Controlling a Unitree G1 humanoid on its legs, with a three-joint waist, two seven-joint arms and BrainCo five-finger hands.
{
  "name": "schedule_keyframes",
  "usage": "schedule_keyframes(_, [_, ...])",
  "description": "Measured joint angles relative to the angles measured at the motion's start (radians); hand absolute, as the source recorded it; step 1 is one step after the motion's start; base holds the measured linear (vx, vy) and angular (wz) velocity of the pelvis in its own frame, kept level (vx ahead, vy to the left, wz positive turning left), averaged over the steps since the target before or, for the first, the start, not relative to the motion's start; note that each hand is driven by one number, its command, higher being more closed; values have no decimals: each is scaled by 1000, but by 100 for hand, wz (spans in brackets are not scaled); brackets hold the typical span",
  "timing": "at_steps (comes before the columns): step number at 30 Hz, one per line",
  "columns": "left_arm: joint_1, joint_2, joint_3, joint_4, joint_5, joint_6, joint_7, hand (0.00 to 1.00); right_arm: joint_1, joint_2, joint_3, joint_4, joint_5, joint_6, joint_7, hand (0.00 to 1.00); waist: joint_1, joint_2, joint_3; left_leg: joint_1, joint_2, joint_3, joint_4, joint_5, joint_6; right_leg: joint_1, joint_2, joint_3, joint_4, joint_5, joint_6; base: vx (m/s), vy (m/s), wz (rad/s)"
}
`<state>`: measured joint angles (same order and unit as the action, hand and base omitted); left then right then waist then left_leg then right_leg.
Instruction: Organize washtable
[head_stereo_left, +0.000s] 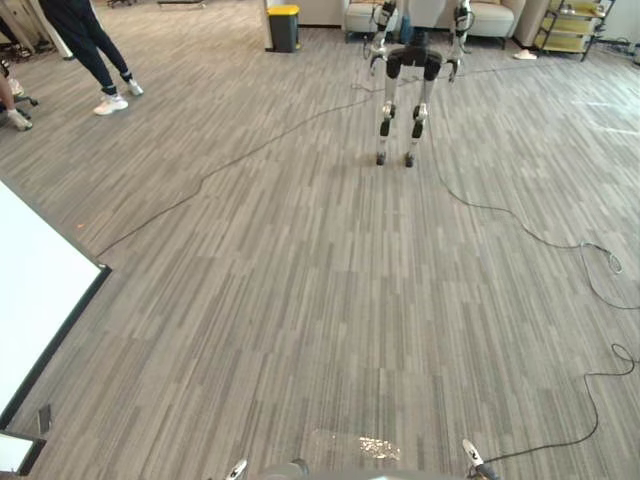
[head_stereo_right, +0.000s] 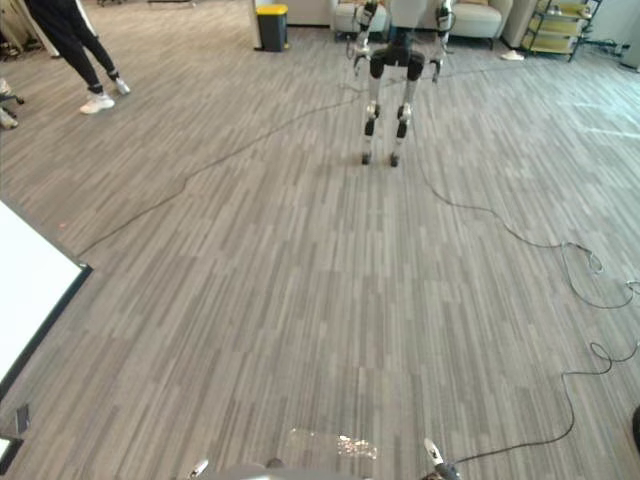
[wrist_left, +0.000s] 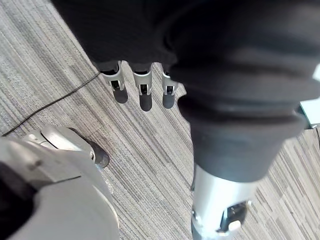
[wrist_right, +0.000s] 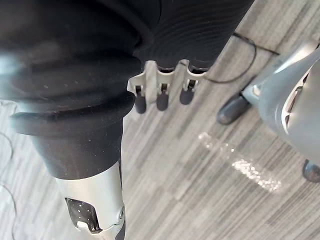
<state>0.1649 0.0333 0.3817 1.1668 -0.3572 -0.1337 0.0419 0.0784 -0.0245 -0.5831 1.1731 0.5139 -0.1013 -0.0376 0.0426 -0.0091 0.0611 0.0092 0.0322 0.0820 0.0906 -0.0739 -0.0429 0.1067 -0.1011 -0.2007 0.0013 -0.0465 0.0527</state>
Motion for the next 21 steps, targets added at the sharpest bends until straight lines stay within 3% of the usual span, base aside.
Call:
schedule_keyframes(4, [-10,15,-7,14,43,15,-26,0,3,-1,-49,40,-101,38,26,0,-1,-3,-1,5,-7,-2,-33,12,13,-11,-4,3,-3,-1,1,4,8,-1])
schedule_keyframes(8, [-11,31,-12,22,156,36,-68,0,15,3,-114,67,-215,75,55,0,-3,-9,-8,15,-18,-2,-98,47,14,-31,-11,8,-3,-11,17,-41,-8,-2])
schedule_keyframes(13, [-11,46,-29,42,205,41,-104,0,26,6,-114,70,-211,80,69,0,-6,-20,-15,41,-18,8,-132,55,10,-30,-8,25,-6,-11,18,-27,-7,-10])
schedule_keyframes(21, [-10,67,-62,52,265,40,-102,0,27,5,-69,70,-210,76,84,0,-9,-34,-27,67,-21,24,-158,56,12,-19,-7,36,-24,-8,21,25,-2,-7])
